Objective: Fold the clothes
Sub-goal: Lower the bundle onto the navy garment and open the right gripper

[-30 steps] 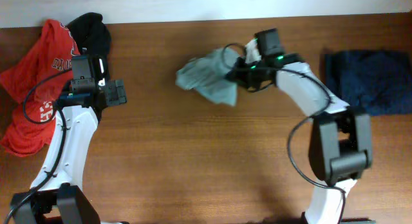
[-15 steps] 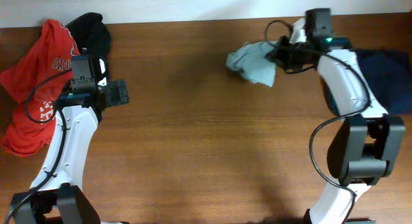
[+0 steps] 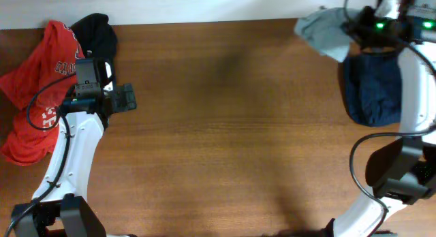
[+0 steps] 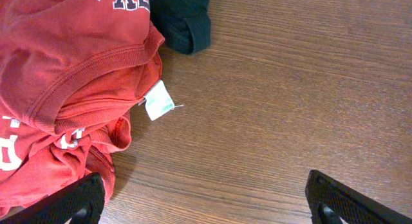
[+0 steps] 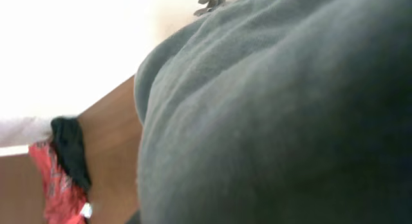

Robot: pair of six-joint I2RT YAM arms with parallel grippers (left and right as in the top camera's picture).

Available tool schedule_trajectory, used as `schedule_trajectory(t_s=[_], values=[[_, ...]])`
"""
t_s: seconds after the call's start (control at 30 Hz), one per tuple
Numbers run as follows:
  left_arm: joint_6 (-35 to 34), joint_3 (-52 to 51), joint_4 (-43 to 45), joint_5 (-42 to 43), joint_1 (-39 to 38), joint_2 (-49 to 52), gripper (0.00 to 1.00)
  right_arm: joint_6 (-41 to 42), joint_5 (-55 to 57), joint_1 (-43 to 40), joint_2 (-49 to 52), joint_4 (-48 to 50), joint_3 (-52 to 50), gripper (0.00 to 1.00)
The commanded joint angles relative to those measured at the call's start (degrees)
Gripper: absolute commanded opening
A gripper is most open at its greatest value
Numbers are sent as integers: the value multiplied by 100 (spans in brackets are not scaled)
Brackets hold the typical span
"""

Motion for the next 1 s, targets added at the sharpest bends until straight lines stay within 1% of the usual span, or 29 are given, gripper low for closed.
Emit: schedule_trajectory(t_s=[0.0, 0.13, 0.3, 0.5, 0.63, 0.77, 0.9, 0.97], values=[[-79, 116, 13, 63, -2, -138, 99, -328, -33, -503, -251, -116, 175, 4], [-79, 116, 15, 68, -2, -138, 99, -693, -31, -1019, -251, -389, 173, 4], [-79, 116, 17, 146, -2, -138, 99, -896, -39, -1746, -251, -660, 173, 4], [-79, 116, 50, 407, -2, -138, 99, -1043, -656, -2516, -245, -592, 173, 4], [-79, 116, 103, 424, -2, -138, 99, -1084, -776, -2636, -192, -516, 173, 4], [-79, 114, 131, 424, -2, -138, 99, -1486, -1036, -2549, -98, -299, 173, 4], [-76, 114, 129, 422, -2, -138, 99, -1541, -1071, -2461, 79, -39, 170, 4], [-76, 116, 125, 424, -2, -138, 99, -1696, -1174, -2457, 197, 46, 160, 4]])
